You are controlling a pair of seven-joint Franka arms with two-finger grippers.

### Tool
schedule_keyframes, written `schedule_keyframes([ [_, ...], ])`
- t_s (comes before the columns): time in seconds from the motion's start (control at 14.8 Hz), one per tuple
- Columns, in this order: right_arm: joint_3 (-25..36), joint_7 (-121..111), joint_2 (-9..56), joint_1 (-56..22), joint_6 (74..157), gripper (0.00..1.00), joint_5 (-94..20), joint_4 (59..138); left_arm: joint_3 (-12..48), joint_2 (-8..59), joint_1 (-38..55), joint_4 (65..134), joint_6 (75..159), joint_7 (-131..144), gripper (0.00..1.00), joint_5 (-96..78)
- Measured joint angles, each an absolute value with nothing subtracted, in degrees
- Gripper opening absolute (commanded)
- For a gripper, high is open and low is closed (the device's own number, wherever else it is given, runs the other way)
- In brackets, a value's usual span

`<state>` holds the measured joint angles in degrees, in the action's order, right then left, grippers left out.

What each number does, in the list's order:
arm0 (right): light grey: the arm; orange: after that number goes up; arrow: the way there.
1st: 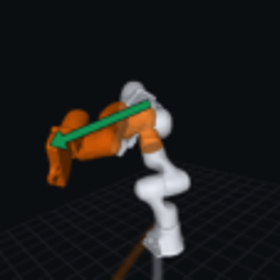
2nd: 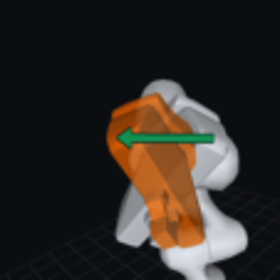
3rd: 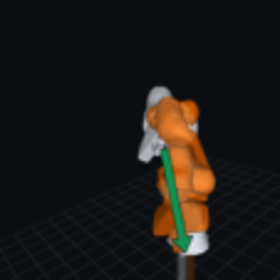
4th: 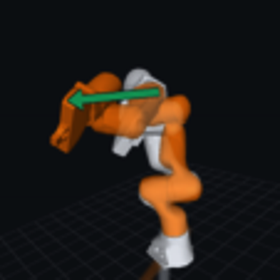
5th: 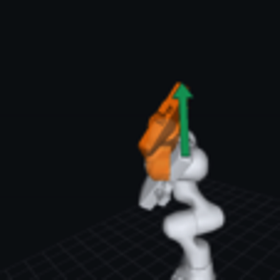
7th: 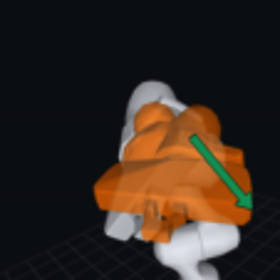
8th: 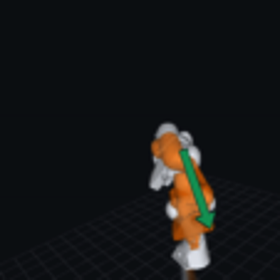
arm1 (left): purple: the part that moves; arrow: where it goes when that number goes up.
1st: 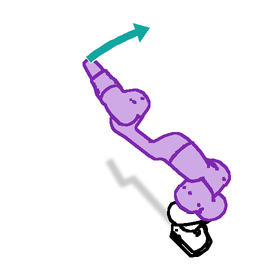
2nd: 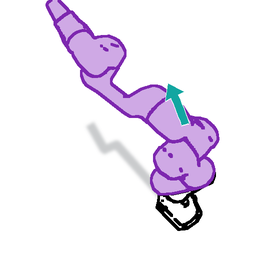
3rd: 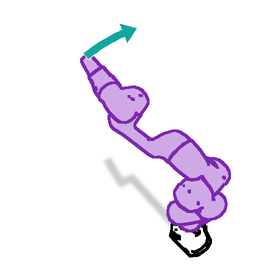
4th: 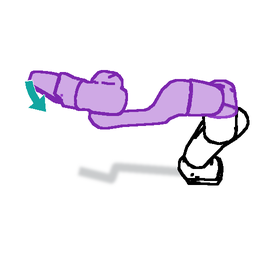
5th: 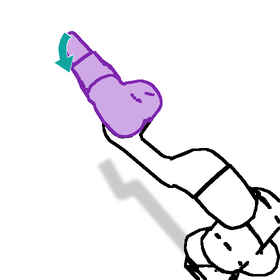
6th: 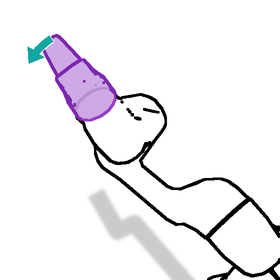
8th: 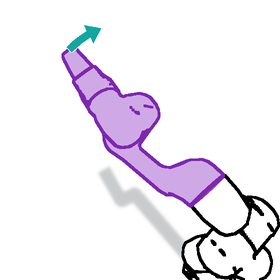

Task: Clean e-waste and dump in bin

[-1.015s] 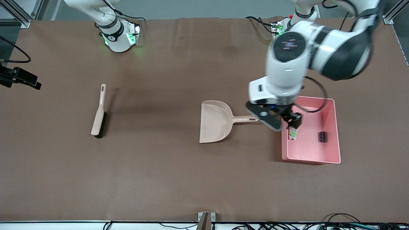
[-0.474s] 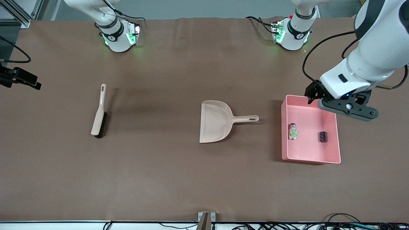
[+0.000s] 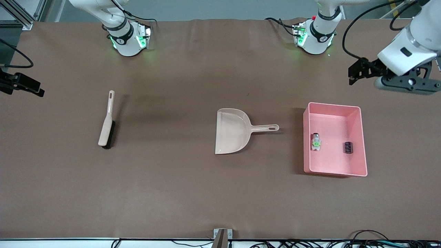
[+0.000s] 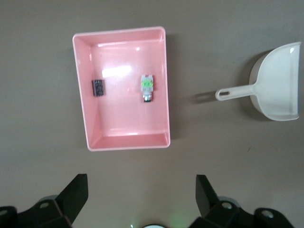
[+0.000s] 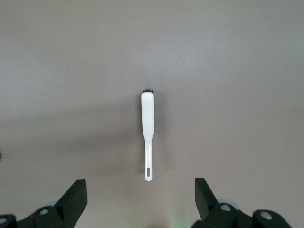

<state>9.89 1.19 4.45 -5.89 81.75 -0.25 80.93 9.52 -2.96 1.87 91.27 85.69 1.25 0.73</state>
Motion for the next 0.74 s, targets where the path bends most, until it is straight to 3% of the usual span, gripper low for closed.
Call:
schedule_keyframes([
  [0.27, 9.89, 1.22, 4.46, -5.89, 81.75, 1.00, -0.25, 80.94, 8.89, -9.65, 1.87, 99.95, 88.50, 4.31, 1.00, 0.73],
  [0.74, 9.89, 1.24, 4.47, -5.89, 81.82, 1.00, -0.26, 80.94, 5.54, -11.26, 1.91, 101.29, 88.20, 4.53, 1.00, 0.72],
])
